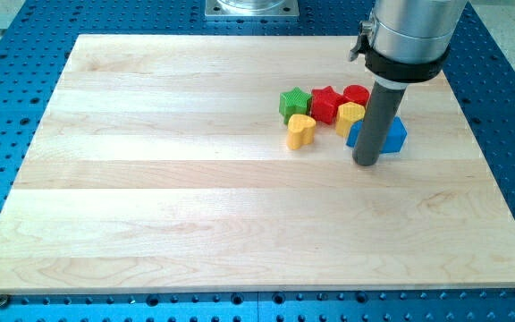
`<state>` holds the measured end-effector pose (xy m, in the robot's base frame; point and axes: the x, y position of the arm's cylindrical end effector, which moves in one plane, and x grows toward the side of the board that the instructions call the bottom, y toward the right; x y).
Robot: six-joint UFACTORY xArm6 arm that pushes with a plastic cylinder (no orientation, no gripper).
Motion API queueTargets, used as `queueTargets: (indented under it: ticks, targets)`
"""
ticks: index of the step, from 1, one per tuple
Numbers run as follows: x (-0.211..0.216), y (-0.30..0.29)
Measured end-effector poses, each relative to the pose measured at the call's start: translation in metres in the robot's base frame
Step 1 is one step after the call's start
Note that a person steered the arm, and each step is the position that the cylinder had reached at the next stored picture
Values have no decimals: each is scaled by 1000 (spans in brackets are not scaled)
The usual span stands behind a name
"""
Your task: Place the red star and green star on a vertical line
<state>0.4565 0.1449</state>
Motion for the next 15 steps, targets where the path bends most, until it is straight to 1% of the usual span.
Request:
queueTargets:
  ticks: [2, 3, 4, 5, 6, 7, 8, 9, 10, 11, 12, 14, 15]
  targets:
    - [-3, 0]
    - [19, 10]
    - [30, 124]
    - [-18, 130]
    - [-50, 31]
    - [-50, -45]
    - [-46, -43]
    - [-40, 10]
    - [-53, 35]
    - [-89, -25]
    - [-95, -78]
    - [-95, -87]
    - [-96, -110]
